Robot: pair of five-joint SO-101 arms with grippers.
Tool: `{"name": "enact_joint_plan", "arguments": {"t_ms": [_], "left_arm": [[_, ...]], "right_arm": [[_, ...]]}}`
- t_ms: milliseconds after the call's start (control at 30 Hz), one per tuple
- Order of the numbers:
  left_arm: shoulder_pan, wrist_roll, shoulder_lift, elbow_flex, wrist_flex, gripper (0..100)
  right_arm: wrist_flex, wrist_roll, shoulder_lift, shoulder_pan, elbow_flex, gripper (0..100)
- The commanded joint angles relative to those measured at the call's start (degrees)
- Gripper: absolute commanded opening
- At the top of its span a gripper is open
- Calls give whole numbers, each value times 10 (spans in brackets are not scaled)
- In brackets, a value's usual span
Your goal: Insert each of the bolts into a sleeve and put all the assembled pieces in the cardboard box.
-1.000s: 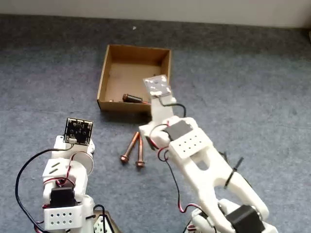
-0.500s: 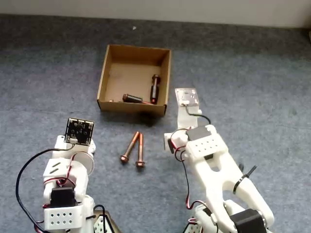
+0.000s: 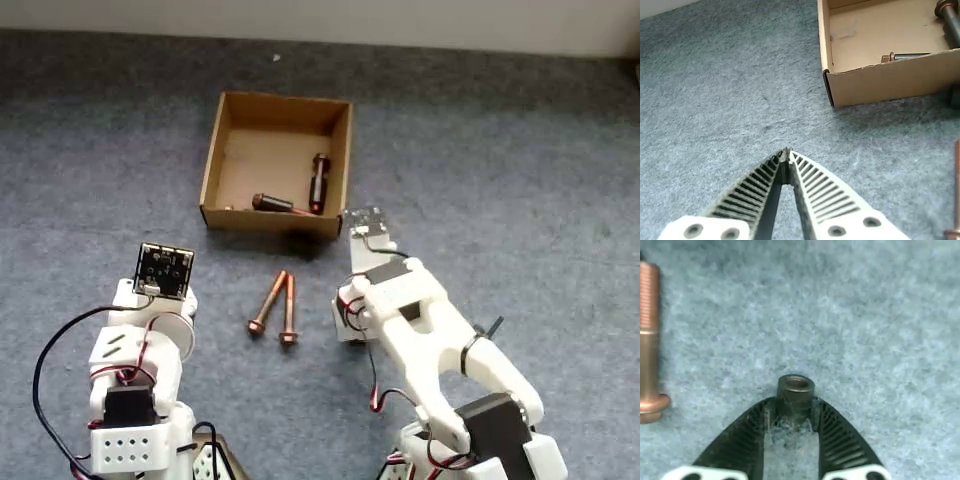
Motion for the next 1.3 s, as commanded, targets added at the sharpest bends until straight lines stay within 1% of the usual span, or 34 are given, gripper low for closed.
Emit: {"name": "enact_joint_plan", "arguments": {"t_ms": [0, 200, 333, 467, 500, 567, 667, 733, 800, 900, 967, 1067, 1167, 1267], "left_arm": [[7, -4, -2, 0, -7, 8], [3, -4, -2, -1, -7, 8], [3, -4, -2, -2, -7, 8], [4, -5, 1, -7, -6, 8], [5, -15, 1, -10, -3, 8], [7, -34, 2, -29, 22, 8], [7, -35, 3, -73, 62, 8], [22, -35, 4, -102, 79, 8], [56, -36, 4, -125, 101, 8], [110, -33, 5, -160, 137, 37], [133, -32, 5, -178, 156, 76], [147, -32, 18, -204, 169, 87], [147, -32, 87, -234, 166, 88], [161, -33, 204, -280, 164, 91]], "right_arm": [[0, 16, 11, -7, -11, 4], [2, 13, -15, -7, -11, 4], [2, 11, -113, -7, -3, 4], [-1, 11, -224, -5, 40, 4], [-1, 11, -245, -4, 50, 4], [-1, 11, -286, -4, 65, 4], [-2, 11, -342, -4, 87, 4], [-7, -10, -371, -4, 99, 4], [-26, -39, -393, -3, 113, 4], [-67, -45, -414, 3, 142, 4], [-109, -45, -422, 15, 166, 4], [-176, -45, -424, 47, 196, 4], [-224, -46, -423, 84, 211, 4], [-247, -51, -422, 116, 213, 4]]}}
